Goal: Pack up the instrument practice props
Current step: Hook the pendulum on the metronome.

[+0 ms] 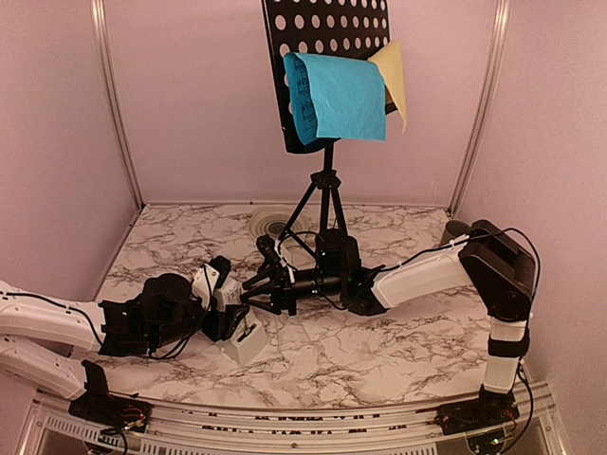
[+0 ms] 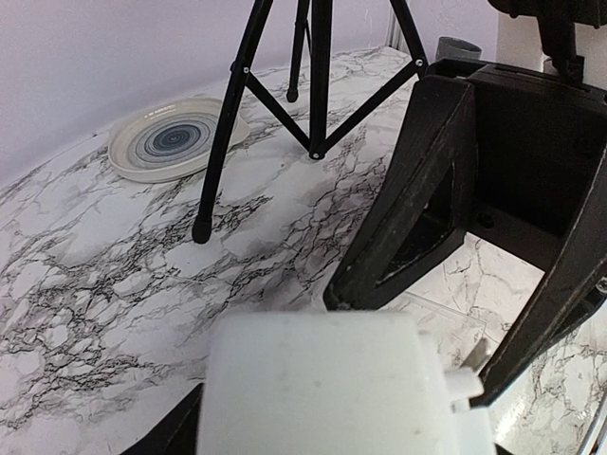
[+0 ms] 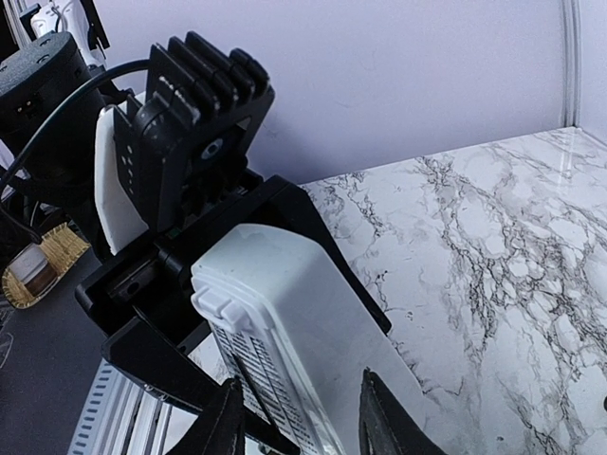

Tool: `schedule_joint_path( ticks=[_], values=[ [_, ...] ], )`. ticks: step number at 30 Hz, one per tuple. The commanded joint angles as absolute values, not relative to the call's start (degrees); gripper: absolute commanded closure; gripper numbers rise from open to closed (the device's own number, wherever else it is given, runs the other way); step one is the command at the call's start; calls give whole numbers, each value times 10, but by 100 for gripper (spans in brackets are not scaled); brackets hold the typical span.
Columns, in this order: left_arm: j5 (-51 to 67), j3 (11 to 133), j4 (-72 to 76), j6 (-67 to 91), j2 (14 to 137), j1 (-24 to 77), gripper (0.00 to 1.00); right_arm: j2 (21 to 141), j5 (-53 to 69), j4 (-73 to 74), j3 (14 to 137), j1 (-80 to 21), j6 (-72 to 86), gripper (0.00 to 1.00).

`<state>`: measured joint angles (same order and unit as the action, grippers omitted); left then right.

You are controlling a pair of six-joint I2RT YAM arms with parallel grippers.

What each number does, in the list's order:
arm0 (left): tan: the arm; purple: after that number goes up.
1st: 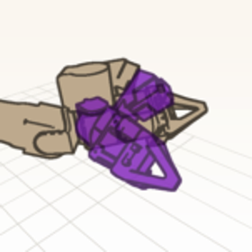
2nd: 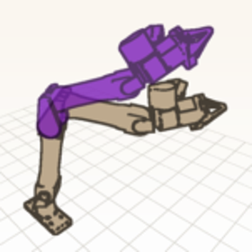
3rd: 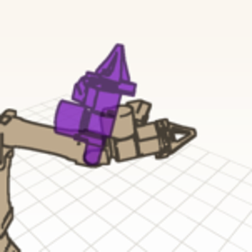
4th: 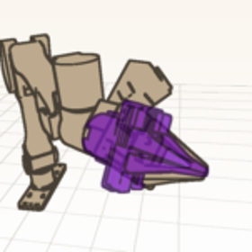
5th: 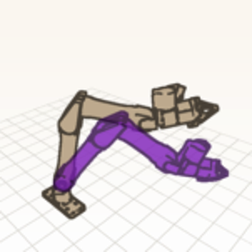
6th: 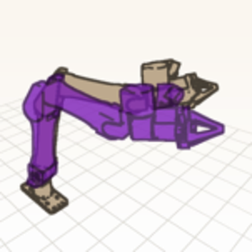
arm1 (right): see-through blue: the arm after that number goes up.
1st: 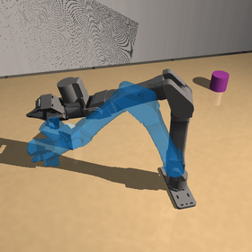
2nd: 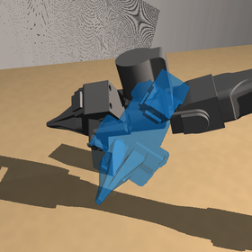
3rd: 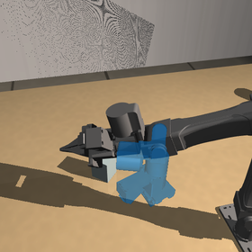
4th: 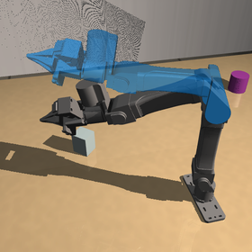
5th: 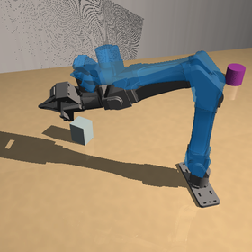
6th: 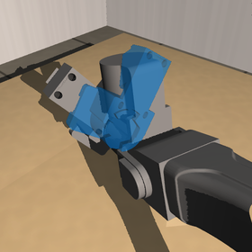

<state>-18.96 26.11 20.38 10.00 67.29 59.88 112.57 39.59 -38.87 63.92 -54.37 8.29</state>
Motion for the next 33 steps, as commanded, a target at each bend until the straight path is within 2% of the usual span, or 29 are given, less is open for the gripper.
schedule_joint_path(
  ticks=[1, 22, 33],
  values=[
    [-183, 250, 219, 100, 658, 598, 31, 1132, 398, -380, 667, -543, 83, 61],
    [-175, 238, 226, 105, 642, 598, 38, 1145, 395, -362, 685, -548, 78, 62],
    [-180, 235, 225, 113, 637, 598, 33, 1139, 397, -364, 679, -550, 78, 61]
  ],
)
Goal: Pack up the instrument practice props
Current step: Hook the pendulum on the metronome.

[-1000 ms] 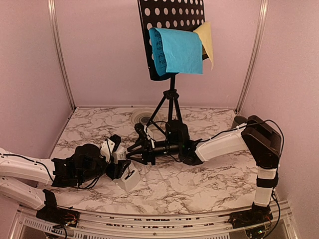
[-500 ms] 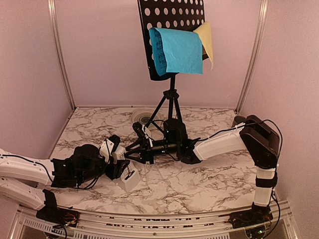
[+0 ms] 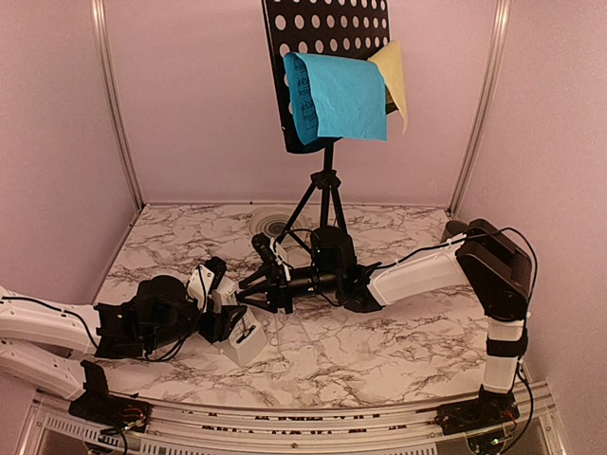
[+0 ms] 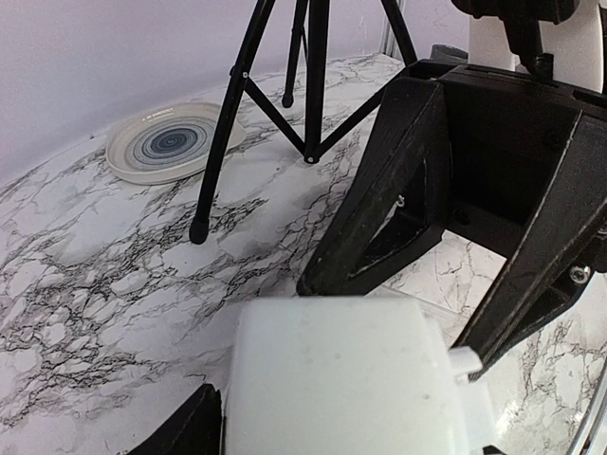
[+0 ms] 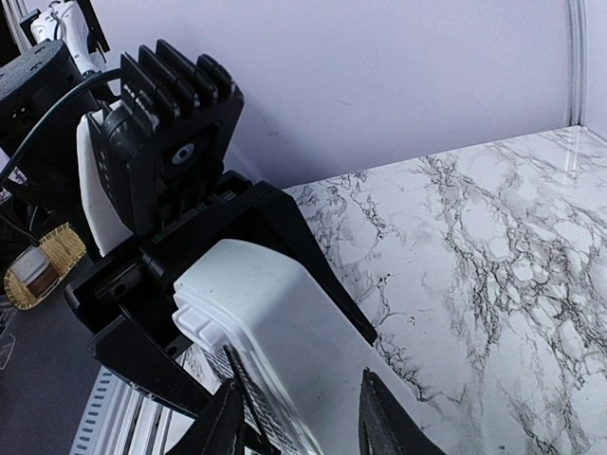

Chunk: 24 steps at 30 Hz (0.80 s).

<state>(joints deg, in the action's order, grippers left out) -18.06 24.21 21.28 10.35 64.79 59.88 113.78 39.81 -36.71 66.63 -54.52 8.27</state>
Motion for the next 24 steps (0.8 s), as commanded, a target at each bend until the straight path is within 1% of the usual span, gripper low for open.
schedule_joint_path(
  ticks=[1, 17, 24],
  values=[
    [-180, 235, 225, 113, 637, 598, 33, 1138, 396, -365, 679, -550, 78, 61],
    [-176, 235, 225, 117, 636, 598, 31, 1125, 377, -366, 668, -559, 74, 57],
    [-175, 231, 225, 117, 632, 598, 31, 1113, 373, -368, 660, -559, 76, 51]
  ],
)
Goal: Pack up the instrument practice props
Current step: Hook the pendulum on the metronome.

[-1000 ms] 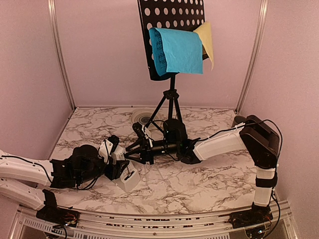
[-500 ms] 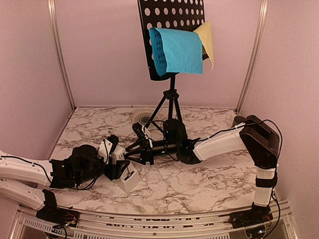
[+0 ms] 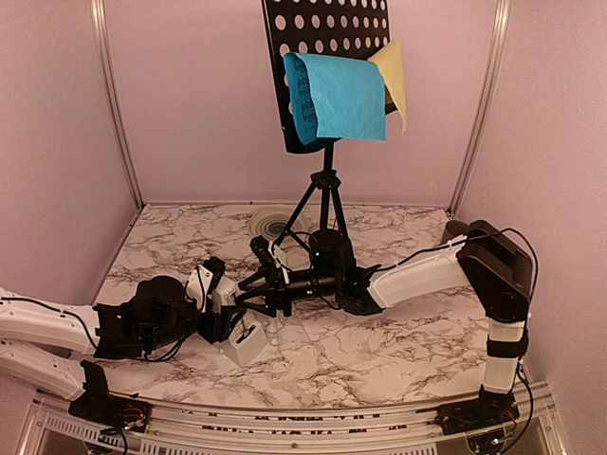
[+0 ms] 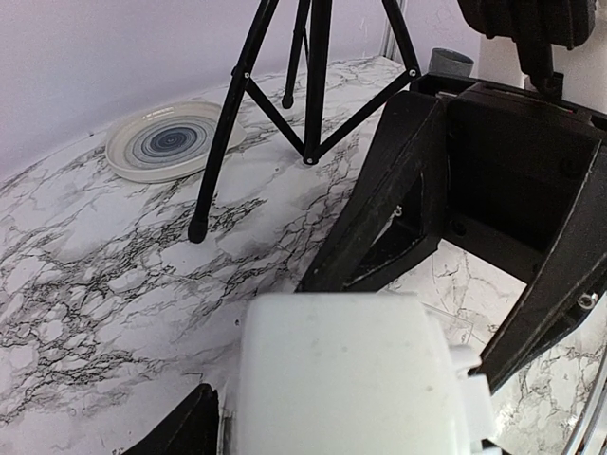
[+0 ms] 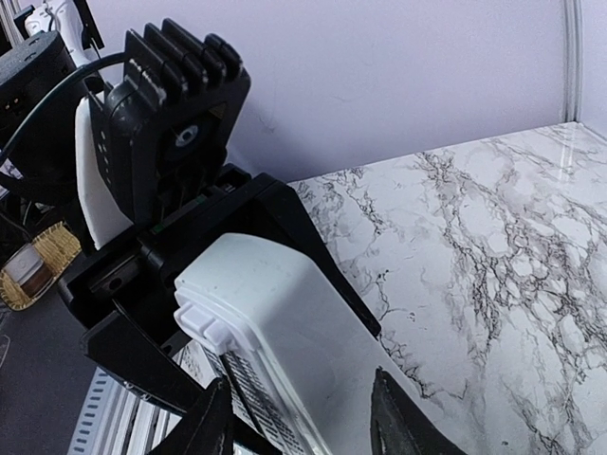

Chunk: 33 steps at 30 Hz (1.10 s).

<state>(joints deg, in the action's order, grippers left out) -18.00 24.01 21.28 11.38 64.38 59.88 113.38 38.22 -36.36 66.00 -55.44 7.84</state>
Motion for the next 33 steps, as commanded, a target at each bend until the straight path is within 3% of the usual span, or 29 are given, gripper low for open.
schedule_joint_path(
  ticks=[1, 14, 25, 33],
  values=[
    [-174, 232, 225, 116, 631, 598, 30, 1113, 374, -368, 661, -560, 76, 50],
    [-167, 234, 217, 110, 626, 598, 25, 1088, 358, -399, 628, -558, 88, 45],
    [-146, 249, 126, 117, 552, 598, 8, 1094, 295, -387, 629, -564, 96, 56],
    [-129, 272, 22, 131, 455, 598, 7, 1067, 264, -406, 595, -568, 104, 62]
  ],
)
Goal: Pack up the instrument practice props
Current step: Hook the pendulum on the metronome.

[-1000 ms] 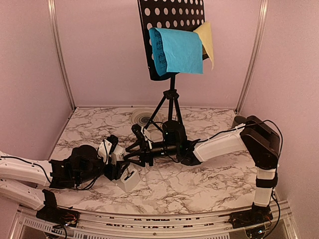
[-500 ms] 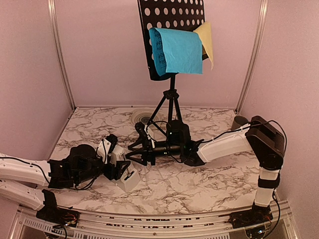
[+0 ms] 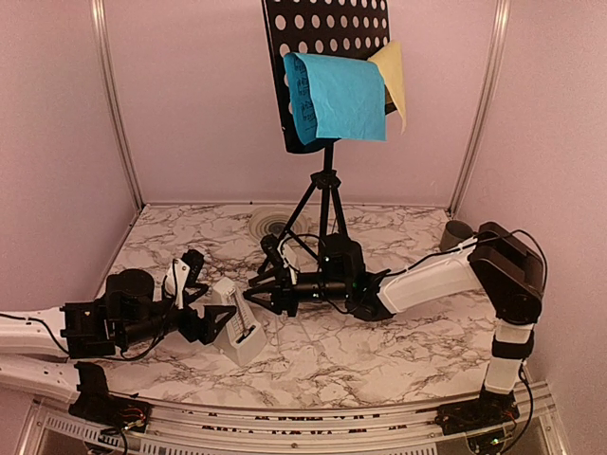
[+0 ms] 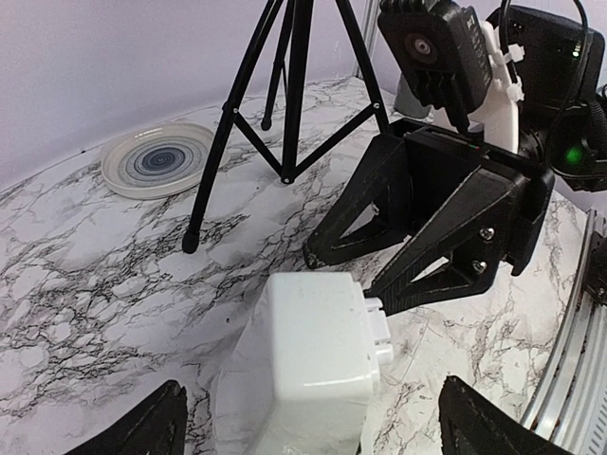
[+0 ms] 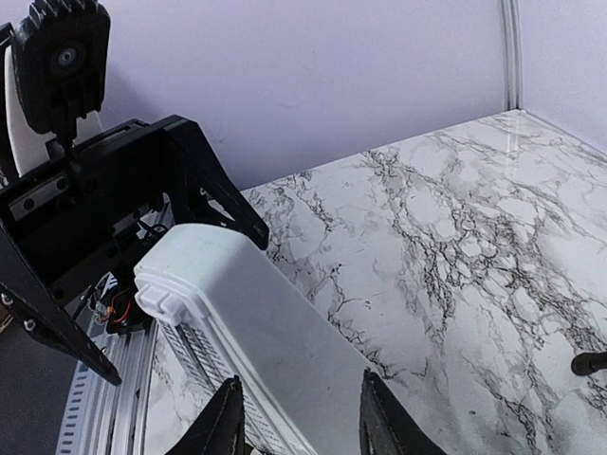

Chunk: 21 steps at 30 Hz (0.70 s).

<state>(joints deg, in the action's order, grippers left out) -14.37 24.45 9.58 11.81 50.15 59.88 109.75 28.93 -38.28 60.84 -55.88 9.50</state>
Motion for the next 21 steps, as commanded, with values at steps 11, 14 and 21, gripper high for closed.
schedule_joint_path(
  ticks=[11, 14, 21],
  values=[
    [-175, 345, -75, 202, 392, 597, 11, 1047, 177, -421, 553, -609, 116, 97],
    [-181, 360, -81, 214, 401, 594, 23, 1056, 167, -413, 562, -613, 120, 100],
    [-136, 382, -84, 236, 454, 564, 57, 1065, 166, -403, 573, -614, 121, 100]
  ],
)
